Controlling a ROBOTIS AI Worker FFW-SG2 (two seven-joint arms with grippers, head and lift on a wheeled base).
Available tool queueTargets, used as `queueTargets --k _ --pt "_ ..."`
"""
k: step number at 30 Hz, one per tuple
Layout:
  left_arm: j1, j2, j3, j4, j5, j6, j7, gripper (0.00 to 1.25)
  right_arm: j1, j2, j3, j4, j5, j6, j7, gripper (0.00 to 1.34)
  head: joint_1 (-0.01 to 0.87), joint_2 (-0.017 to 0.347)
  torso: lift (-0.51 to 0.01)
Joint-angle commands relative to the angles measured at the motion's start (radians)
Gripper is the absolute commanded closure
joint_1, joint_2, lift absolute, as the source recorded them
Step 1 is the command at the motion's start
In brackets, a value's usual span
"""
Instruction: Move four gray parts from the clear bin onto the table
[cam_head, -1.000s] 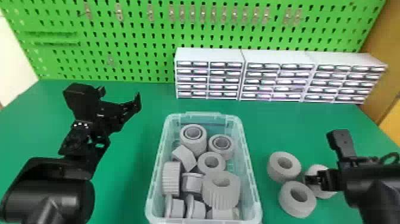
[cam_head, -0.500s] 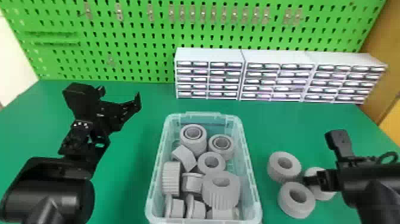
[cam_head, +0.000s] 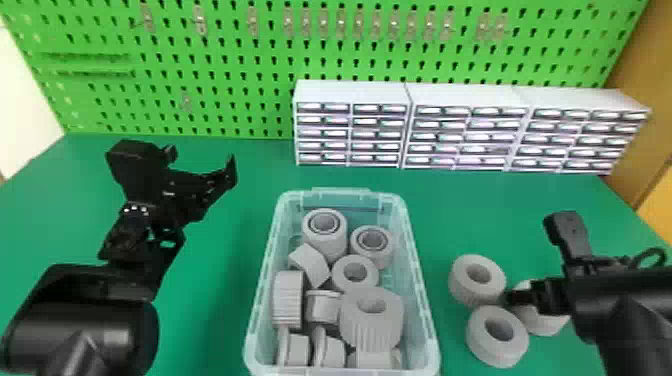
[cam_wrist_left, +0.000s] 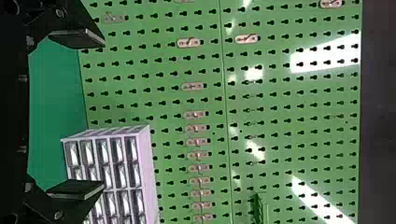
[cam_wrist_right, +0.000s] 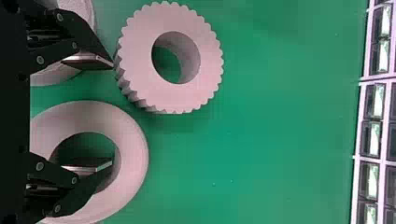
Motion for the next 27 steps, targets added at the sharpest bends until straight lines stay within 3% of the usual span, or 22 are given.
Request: queueTargets --k 1,8,15,27 --pt "0.000 0.000 0.000 0.000 0.002 0.000 0.000 0.21 -0.006 -0.004 0.017 -0.032 -0.002 -0.001 0.000 0.52 0.678 0.034 -0.050" --pt "0.001 0.000 0.000 0.000 0.000 0.000 0.000 0.21 -0.041 -0.013 0.066 -0.099 -0.057 -0.006 0.000 0.52 0.678 0.034 -0.050" --pt "0.001 0.000 0.002 0.000 -0.002 0.000 0.000 0.21 -0.090 -0.023 0.177 -0.167 -0.094 -0.001 0.000 0.52 0.678 0.034 -0.050" --pt "0.000 0.000 0.000 0.000 -0.005 0.000 0.000 0.21 -0.164 -0.015 0.350 -0.194 -0.156 0.048 0.000 0.52 0.678 0.034 -0.050"
